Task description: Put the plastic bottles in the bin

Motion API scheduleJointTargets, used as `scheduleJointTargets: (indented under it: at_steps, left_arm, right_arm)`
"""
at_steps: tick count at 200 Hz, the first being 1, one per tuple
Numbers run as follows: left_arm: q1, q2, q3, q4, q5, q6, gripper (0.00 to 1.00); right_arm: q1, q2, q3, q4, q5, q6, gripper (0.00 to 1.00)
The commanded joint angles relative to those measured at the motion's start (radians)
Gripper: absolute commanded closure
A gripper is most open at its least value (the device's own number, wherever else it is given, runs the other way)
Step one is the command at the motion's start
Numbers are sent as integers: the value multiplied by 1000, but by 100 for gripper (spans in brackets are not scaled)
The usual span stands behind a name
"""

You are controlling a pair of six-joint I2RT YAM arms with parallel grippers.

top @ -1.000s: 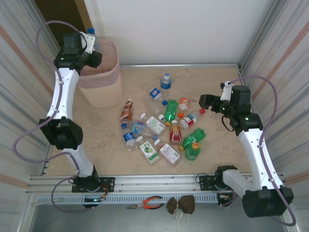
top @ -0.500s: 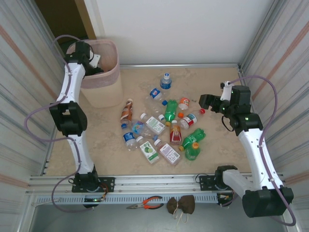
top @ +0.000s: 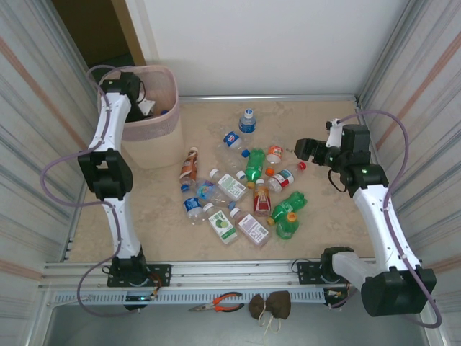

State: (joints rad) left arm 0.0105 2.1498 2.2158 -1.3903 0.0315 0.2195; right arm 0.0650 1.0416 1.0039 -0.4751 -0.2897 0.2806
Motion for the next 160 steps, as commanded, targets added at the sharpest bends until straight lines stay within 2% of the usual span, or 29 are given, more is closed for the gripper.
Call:
scheduleJointTargets:
  at_steps: [1, 16, 32, 67, 86, 138, 160]
  left_arm:
    - [-2, -49, -31, -47, -44, -7, 57]
    - [0, -48, -45, -24, -67, -14, 54]
    - [0, -40, -48, -13, -76, -29, 42]
    - [-1, -48, -72, 27, 7, -40, 31]
    - [-4, -93, -85, 51, 23, -41, 27]
    - [-6, -201, -101, 106, 62, -46, 26]
    - [-6, -246, -97, 116, 95, -45, 25]
  right_arm:
    - [5, 9, -19, 42, -17, 19, 10]
    - [5, 17, -19, 48, -20, 23, 10]
    - [7, 20, -16, 48, -21, 25, 10]
    - [19, 12, -11, 26, -19, -7, 10]
    - [25, 9, -6, 8, -1, -17, 10]
    - [31, 11, 6, -28, 1, -29, 10]
    - [35, 28, -2, 8, -8, -56, 10]
